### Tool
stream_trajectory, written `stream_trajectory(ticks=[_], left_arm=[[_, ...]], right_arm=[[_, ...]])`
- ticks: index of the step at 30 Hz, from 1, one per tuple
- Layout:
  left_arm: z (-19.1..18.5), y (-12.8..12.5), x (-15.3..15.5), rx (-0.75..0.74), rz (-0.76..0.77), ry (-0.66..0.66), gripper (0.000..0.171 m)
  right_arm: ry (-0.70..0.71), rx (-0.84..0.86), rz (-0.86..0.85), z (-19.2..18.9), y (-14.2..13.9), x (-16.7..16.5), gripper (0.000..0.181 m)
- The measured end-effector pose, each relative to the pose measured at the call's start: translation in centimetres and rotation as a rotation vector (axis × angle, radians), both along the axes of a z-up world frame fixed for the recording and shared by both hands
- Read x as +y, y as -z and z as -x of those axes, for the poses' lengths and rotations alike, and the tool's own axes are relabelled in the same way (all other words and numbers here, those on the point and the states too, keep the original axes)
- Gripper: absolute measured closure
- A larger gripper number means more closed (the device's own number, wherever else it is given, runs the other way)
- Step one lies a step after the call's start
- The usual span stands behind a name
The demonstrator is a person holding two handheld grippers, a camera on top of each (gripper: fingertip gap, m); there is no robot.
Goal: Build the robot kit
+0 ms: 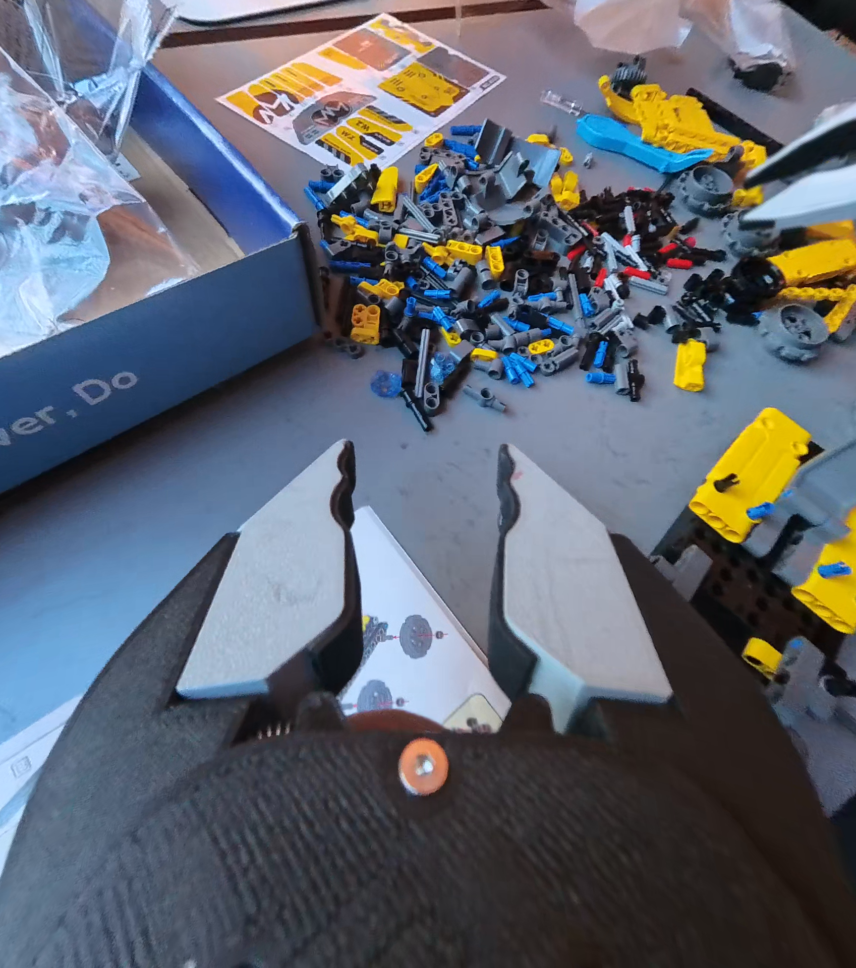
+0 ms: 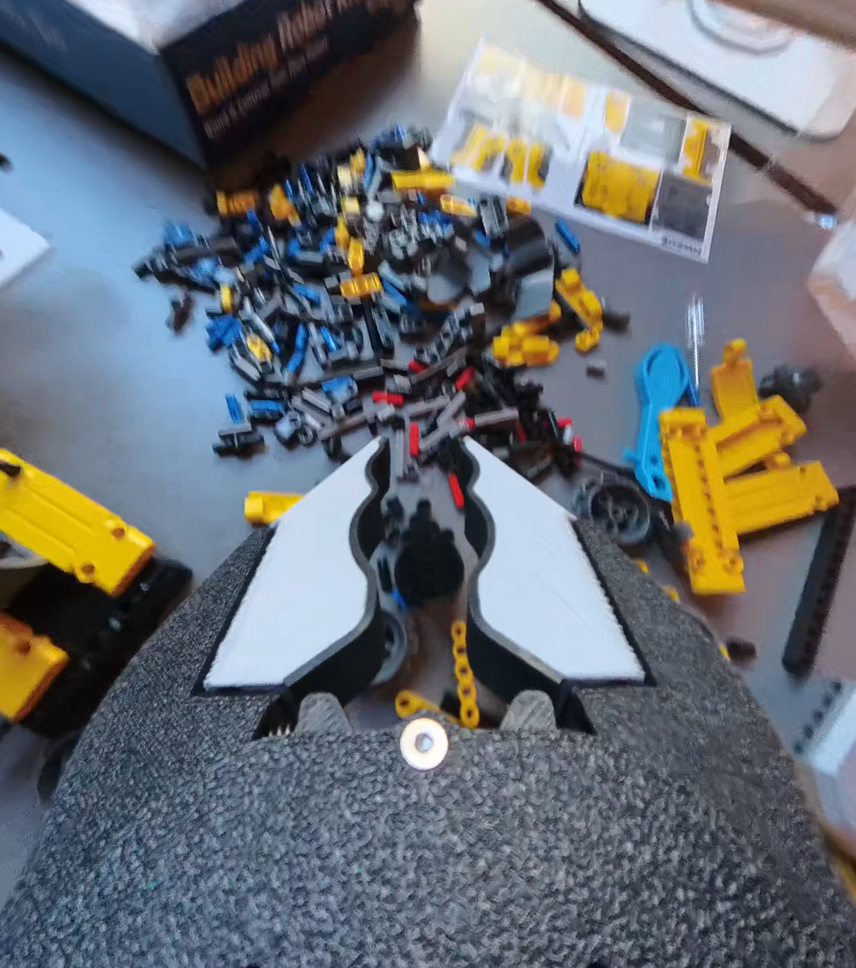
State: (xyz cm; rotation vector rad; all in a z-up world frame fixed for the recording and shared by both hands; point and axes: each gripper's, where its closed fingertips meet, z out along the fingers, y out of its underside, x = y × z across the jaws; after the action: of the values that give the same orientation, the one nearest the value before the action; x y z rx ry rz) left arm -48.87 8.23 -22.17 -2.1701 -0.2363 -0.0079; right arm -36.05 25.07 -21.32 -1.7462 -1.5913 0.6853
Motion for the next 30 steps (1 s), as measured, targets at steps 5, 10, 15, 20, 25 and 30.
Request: stream_trajectory(ticks=[5,10,15,20,25,30], left_arm=[[0.6,-0.9,0.5,0.032,-0.023,-0.008,0.122],[1.6,-1.5,0.4,-0.003,-0.048,-0.026,0.123],[1.1,-0.9,0.7,-0.041,-0.038,-0.004,0.124],[0.9,0.3,0.5,-0.017,0.016,0.014,0.124],[1.4,0.2,0.2,-0.004,0.022,0.01,0.125],[1.1,0.6,0.4,-0.018,0.028,0.015,0.126]], right_arm=[[-0.103,0.017,0.04,4.1,0.9,-2.2,0.153],[-0.112,-0.035,0.018,3.9,3.0,-2.1,0.158],[-0.131,-0.073,0.085,2.4,4.4,-2.8,0.158],[-0.109,0.015,0.064,2.4,3.3,-1.9,0.162],[0.022,0.145,0.057,1.7,0.9,1.6,0.162],[0.124,0.155,0.044,0.3,0.8,4.2,0.162]])
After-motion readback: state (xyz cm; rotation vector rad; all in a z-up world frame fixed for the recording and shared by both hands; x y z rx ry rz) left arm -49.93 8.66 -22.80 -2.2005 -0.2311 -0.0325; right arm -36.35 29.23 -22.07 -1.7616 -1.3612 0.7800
